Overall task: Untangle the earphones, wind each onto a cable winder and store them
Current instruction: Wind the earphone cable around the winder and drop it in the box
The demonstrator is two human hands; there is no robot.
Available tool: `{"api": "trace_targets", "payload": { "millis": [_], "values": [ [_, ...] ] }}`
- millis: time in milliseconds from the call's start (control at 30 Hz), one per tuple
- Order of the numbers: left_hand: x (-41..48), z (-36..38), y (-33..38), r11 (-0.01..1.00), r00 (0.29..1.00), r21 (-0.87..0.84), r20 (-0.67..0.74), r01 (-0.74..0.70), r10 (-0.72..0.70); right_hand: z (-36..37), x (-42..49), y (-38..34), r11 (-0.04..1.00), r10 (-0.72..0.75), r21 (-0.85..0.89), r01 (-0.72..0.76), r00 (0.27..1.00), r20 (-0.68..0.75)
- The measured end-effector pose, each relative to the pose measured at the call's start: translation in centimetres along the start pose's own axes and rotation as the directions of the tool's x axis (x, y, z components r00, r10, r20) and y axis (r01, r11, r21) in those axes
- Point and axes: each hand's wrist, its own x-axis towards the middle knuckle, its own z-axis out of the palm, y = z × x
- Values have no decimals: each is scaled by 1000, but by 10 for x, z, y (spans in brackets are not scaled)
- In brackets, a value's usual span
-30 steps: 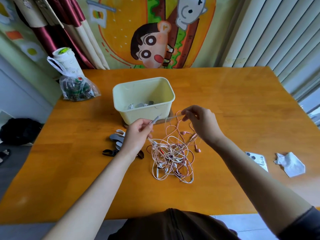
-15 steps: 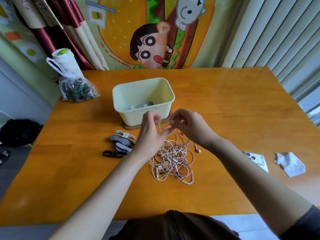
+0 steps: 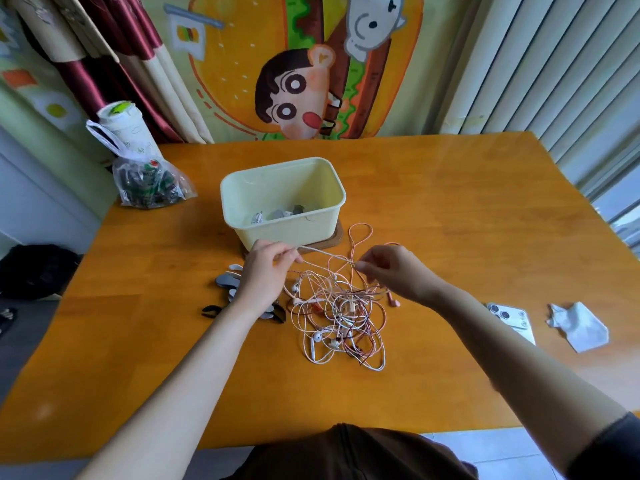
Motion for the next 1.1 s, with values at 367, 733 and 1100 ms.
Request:
{"api": "trace_targets", "payload": {
  "millis": [367, 733, 1100],
  "values": [
    [-17, -3, 7, 558, 973, -799, 215, 227, -88, -12, 4, 44, 913, 266, -310, -266, 963, -44],
    [-15, 9, -29, 994, 986, -58, 144, 94, -85, -23, 16, 6, 912, 286, 395, -108, 859, -425],
    [-22, 9, 52, 890, 982, -456, 171, 6, 81, 0, -1, -70, 967, -227, 58, 246, 947, -226]
  ]
}}
